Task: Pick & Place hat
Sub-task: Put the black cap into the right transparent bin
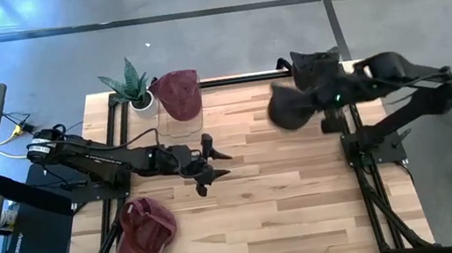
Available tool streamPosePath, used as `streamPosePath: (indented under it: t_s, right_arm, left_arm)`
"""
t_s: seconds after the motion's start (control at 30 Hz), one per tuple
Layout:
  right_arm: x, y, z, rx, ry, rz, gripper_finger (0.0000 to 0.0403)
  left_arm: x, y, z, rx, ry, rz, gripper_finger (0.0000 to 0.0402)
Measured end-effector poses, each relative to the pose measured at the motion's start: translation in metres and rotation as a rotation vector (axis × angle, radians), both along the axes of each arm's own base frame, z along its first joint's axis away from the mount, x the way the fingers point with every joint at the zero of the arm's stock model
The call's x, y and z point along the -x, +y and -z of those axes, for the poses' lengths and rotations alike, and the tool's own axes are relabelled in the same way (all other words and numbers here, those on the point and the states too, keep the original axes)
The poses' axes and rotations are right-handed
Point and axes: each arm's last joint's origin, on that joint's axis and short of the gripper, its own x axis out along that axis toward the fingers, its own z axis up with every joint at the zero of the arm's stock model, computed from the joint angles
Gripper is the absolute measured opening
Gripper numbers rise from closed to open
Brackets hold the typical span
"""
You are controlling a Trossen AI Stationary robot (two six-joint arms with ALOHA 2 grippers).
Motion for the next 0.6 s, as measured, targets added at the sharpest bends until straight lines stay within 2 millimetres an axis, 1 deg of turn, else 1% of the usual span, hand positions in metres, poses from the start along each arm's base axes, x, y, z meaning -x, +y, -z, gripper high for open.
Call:
streamPosePath:
  t_s: [0.07, 0.17, 0.3, 0.4, 0.6]
  right_arm:
    - [0.014, -0.012, 0.004, 0.096, 0.069, 0.048, 0.0002]
    - [0.025, -0.028, 0.011, 0.232, 0.131, 0.128, 0.0001]
    - [0.034, -0.04, 0.027, 0.281, 0.229, 0.116, 0.0001]
    - [0.033, -0.05, 0.048, 0.32, 0.31, 0.128, 0.0001]
    - [0.025, -0.068, 0.102, 0.349, 0.402, 0.098, 0.0001]
  left_arm:
    - [0.001, 0.0, 0.002, -0.003, 0.017, 0.0, 0.0197]
    - [0.001, 0.0, 0.003, -0.005, 0.033, 0.0, 0.0197]
    - [0.001, 0.0, 0.003, -0.006, 0.035, 0.0, 0.0197]
    - [0.001, 0.0, 0.003, -0.006, 0.035, 0.0, 0.0197]
    - [0.001, 0.0, 0.003, -0.003, 0.036, 0.007, 0.0197]
